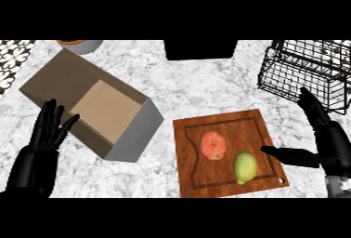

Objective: Pick the squash from the cutting board and place it in the tiered basket

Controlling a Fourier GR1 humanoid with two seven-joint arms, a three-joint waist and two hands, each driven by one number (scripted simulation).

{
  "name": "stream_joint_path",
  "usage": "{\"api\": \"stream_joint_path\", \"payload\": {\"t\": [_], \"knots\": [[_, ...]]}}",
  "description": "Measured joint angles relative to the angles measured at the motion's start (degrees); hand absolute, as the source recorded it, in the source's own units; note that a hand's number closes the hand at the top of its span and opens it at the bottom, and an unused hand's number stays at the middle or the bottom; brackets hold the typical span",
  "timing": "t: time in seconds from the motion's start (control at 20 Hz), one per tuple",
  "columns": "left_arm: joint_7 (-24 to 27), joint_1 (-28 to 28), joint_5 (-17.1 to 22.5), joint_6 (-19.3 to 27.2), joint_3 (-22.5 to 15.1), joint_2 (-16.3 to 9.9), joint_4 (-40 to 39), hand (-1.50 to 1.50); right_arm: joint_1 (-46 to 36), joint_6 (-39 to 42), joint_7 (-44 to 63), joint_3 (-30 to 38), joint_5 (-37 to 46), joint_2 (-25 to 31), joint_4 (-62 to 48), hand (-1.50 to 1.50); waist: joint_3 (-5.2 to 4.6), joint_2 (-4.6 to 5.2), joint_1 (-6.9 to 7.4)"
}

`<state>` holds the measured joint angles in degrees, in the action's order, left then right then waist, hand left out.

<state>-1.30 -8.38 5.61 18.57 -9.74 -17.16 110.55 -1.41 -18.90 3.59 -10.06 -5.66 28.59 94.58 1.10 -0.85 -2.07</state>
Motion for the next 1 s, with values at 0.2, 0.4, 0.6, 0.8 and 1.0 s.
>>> {"api": "stream_joint_path", "payload": {"t": [0.2, 0.4, 0.6, 0.8, 1.0], "knots": [[0.03, -1.22, -0.46, 0.06, -0.19, -0.25, 0.95, 0.00, 0.55, 2.52, 7.19, -4.67, 6.30, 6.34, 2.33, -1.50, -0.23, 0.02, 0.28], [-0.29, -2.08, -0.66, -0.01, -0.09, -0.63, 1.51, 0.00, -0.58, 3.65, 15.87, -7.76, 12.31, 11.01, 5.42, -1.50, -0.30, -0.05, 0.39], [-0.16, -2.36, -1.02, 0.17, -0.33, -0.39, 1.53, 0.00, -2.09, 3.66, 24.43, -10.60, 17.31, 12.27, 8.54, -1.50, -0.14, -0.07, 0.34], [-0.01, -2.45, -1.65, 0.47, -0.70, -0.04, 1.44, 0.00, -4.12, 4.44, 32.46, -13.61, 21.93, 12.53, 11.24, -1.50, -0.01, -0.02, 0.57], [-0.33, -1.59, -2.05, 0.48, -0.92, 0.10, 1.09, 0.00, -6.52, 5.96, 39.68, -17.24, 26.94, 11.90, 12.30, -1.50, 0.07, 0.19, 0.94]]}}
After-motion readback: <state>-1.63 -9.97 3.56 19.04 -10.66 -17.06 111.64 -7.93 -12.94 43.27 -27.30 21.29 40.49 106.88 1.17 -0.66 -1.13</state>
